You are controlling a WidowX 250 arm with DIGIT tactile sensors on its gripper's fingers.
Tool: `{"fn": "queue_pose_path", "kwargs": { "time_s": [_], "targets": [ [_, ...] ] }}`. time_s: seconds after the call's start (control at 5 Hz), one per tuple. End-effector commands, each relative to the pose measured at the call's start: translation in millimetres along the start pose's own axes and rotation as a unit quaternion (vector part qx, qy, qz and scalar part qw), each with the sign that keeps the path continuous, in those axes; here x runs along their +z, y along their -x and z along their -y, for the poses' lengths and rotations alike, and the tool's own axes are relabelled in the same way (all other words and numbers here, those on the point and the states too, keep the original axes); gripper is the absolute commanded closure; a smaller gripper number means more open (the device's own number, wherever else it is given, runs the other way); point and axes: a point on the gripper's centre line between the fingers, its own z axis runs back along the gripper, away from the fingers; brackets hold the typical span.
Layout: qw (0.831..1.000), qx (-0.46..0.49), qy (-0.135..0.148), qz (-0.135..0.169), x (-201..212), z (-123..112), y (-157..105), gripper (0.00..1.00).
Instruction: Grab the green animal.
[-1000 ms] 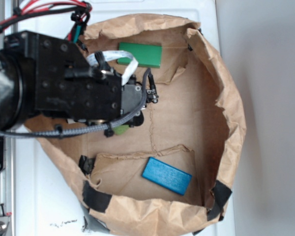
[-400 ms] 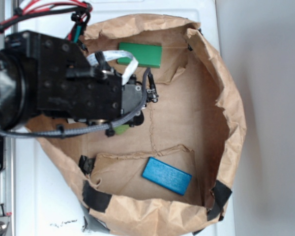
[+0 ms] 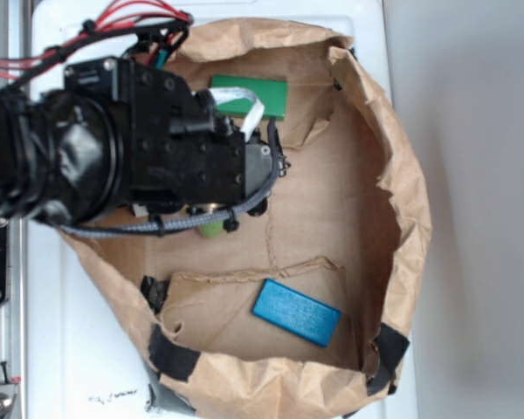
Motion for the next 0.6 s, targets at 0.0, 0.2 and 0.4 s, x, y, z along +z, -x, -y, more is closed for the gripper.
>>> {"fn": "queue_pose_path", "kwargs": {
  "time_s": [0.0, 0.2, 0.4],
  "targets": [
    [1.0, 0.009, 0.024, 0.001, 8.0, -1.8, -6.5, 0.0],
    [0.998, -0.03, 0.053, 0.001, 10.1, -7.2, -6.4, 1.0],
    [0.996, -0.063, 0.069, 0.005, 10.3, -5.6, -9.2, 1.0]
  ]
}}
